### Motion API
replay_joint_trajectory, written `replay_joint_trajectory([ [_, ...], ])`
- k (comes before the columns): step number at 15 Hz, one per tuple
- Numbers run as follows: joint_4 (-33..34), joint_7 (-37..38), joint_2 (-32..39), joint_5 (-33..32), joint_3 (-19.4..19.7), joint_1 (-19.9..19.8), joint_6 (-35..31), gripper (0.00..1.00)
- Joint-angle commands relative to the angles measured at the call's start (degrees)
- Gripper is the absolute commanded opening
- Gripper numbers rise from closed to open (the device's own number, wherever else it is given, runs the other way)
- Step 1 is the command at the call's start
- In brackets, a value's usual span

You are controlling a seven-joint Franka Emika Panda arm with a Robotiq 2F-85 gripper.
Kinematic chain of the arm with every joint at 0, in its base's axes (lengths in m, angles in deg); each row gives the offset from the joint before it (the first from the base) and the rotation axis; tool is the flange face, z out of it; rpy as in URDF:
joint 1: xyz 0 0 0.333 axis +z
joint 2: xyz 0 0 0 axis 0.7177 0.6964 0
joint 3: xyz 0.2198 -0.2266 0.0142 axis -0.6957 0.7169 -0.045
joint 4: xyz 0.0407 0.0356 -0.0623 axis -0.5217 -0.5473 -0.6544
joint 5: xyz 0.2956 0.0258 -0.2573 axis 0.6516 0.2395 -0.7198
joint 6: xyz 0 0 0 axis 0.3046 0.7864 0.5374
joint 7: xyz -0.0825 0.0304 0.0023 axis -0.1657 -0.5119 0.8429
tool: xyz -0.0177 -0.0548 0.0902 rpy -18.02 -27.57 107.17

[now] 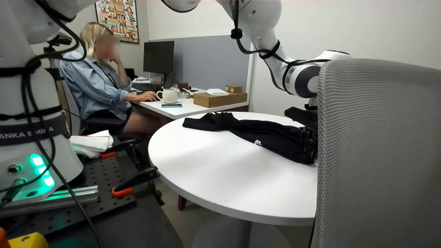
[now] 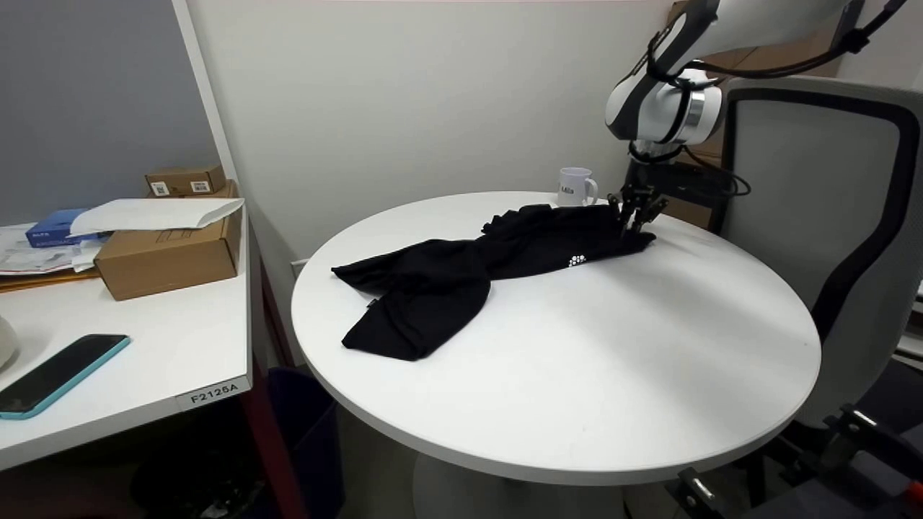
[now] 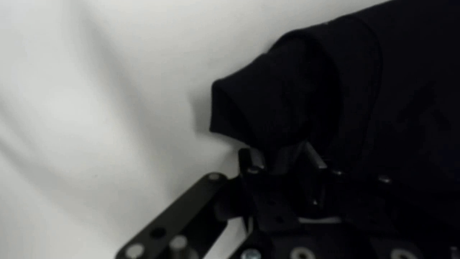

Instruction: Fold the shirt from right to left then top to bottom

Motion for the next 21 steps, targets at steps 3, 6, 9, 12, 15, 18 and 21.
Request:
replay_joint_trajectory([
  [3,-0.6,-2.7,-1.7,3.0,-1.7,-1.0,1.7,0.0],
  [6,-2.8,-2.4,-5.0,3.1,-1.3,-0.9,2.2,0.01],
  [9,-5.8,-1.9,-11.4,2.7,-0.5,-0.6,4.1,0.01],
  [12,-8.6,-1.5,-18.2,2.5,0.4,0.1,5.0,0.01],
  [15,-11.4,-1.5,-24.6,2.8,0.8,0.5,5.5,0.01],
  [18,-14.1,-1.5,-29.9,2.9,1.4,0.9,5.8,0.01],
  [21,-17.6,-1.3,-35.6,2.8,2.2,1.7,5.4,0.01],
])
